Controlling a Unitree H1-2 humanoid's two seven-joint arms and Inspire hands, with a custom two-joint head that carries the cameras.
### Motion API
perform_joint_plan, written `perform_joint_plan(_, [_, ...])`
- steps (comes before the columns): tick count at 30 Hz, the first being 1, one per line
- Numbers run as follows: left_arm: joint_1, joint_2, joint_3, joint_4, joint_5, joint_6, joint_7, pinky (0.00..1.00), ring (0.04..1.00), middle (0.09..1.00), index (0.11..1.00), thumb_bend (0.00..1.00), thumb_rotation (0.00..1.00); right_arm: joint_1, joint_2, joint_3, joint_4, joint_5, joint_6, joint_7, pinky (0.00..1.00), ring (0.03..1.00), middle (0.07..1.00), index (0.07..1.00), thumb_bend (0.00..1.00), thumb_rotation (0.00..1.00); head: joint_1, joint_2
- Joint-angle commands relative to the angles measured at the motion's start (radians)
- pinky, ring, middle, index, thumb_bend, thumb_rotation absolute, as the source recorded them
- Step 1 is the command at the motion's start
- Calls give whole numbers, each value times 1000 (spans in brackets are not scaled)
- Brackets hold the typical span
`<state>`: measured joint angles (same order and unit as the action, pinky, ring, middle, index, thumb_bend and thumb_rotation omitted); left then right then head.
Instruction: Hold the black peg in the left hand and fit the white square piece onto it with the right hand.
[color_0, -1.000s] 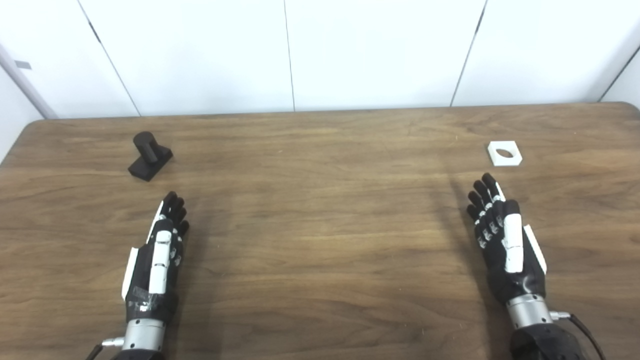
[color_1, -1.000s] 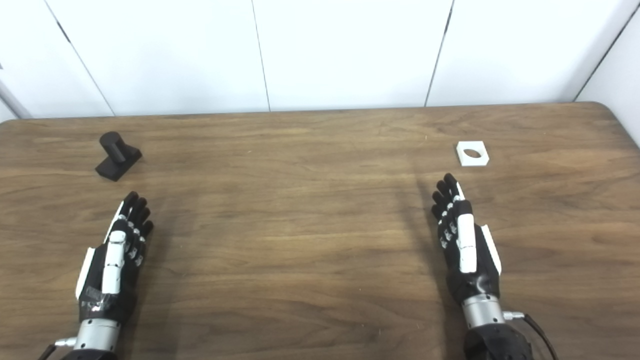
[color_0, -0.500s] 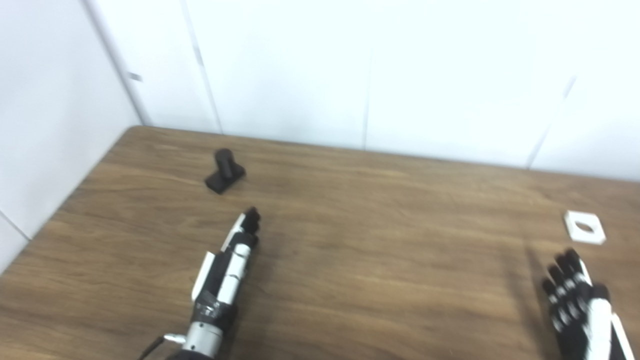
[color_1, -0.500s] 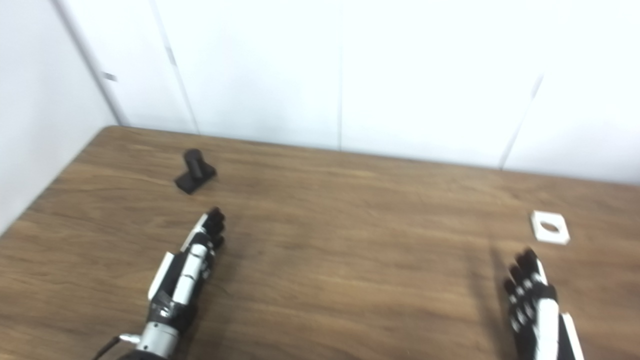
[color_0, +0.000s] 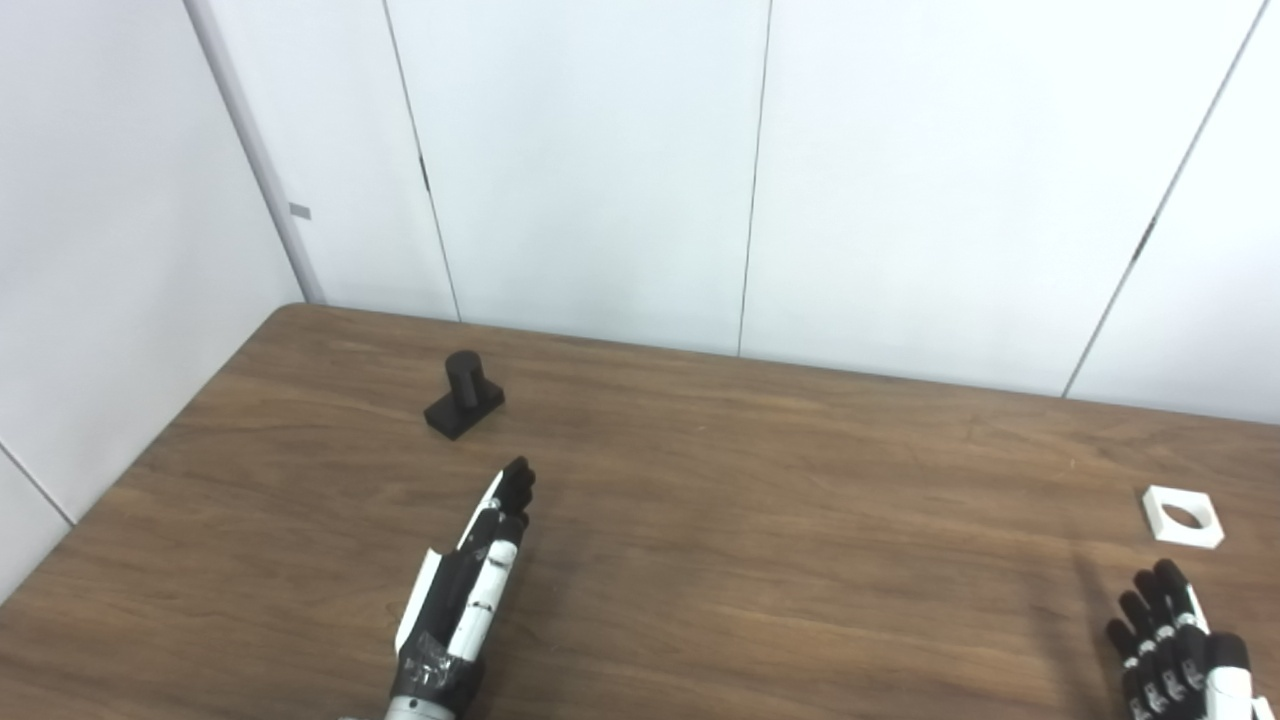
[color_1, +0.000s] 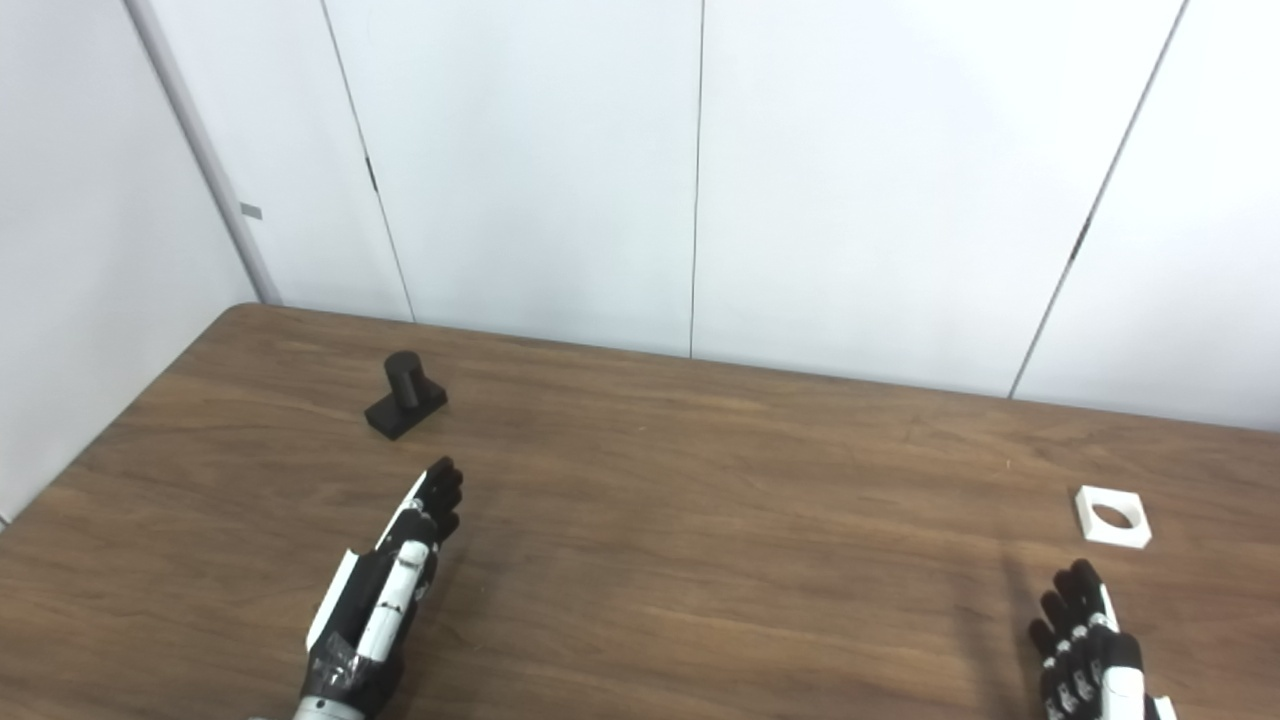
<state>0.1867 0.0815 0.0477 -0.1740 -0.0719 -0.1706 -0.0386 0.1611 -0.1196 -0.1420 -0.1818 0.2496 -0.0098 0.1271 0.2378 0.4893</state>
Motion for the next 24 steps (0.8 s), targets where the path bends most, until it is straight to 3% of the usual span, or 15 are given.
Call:
perform_joint_plan(1, [26, -34, -15, 35, 82, -9, 37, 976, 973, 961, 985, 419, 677, 19, -12, -5, 20, 7, -12, 9, 1000, 1000, 999, 993, 552, 1000, 0, 1])
perform_joint_plan(3, [28, -25, -14, 14, 173, -3, 73, 921, 934, 941, 967, 420, 484, 19, -10, -7, 21, 7, -14, 5, 1000, 1000, 997, 988, 551, 1000, -10, 9])
perform_joint_plan(6, [29, -28, 8, -29, 223, 18, 114, 934, 926, 929, 947, 514, 272, 19, -10, -9, 24, 10, -14, 4, 1000, 997, 992, 979, 543, 1000, -19, 15])
perform_joint_plan(9, [25, -27, 22, -73, 280, 57, 149, 940, 930, 929, 934, 605, 160, 19, -13, -9, 24, 4, -16, 3, 1000, 1000, 995, 980, 550, 1000, -34, 25])
perform_joint_plan(13, [-4, -2, 44, -119, 383, 123, 179, 859, 888, 896, 906, 708, 123, 19, -11, -9, 20, 7, -17, 3, 1000, 990, 985, 975, 544, 1000, -47, 37])
perform_joint_plan(18, [-64, 55, 85, -140, 432, 200, 165, 891, 874, 867, 884, 777, 127, 24, -5, -5, 7, 8, 2, -1, 1000, 1000, 996, 988, 519, 1000, -57, 47])
perform_joint_plan(24, [-143, 135, 110, -172, 562, 390, 129, 906, 928, 910, 881, 838, 283, 29, -4, -4, -5, 14, 11, 0, 1000, 1000, 1000, 992, 487, 1000, -62, 54])
